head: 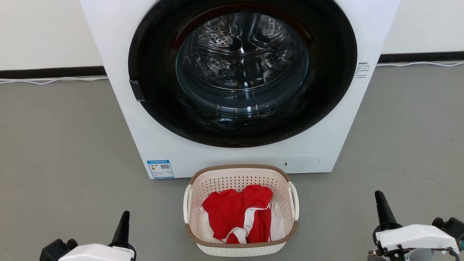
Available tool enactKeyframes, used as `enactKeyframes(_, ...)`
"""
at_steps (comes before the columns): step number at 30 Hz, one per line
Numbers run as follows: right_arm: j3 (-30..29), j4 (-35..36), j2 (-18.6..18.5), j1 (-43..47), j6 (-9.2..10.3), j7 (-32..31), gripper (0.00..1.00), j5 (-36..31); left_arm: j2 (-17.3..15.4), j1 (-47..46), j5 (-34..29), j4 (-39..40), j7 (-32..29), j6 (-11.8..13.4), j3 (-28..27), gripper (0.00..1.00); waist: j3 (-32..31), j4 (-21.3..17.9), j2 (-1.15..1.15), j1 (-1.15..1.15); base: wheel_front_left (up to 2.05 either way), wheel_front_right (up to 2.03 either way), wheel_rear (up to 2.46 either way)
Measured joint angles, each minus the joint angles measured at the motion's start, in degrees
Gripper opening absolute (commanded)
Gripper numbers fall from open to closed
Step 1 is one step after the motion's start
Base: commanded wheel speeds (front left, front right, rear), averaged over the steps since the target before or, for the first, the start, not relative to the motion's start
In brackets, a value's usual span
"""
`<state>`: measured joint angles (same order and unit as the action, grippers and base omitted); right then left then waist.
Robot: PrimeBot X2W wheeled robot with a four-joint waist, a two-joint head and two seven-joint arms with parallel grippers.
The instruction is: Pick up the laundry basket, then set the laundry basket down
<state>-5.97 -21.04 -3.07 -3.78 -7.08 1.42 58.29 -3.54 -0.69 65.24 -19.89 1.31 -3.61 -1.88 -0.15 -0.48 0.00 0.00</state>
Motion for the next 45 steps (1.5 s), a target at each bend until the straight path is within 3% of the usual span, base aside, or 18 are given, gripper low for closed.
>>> enactKeyframes(45, -1.54, 4.94, 0.35, -0.04, 0.0, -7.32, 0.0, 32.2, 1.25, -2.28, 25.57, 3.97, -7.38, -3.05, -2.75, 0.0, 0.32, 0.47, 0.0, 0.0, 0.0, 0.0, 0.0)
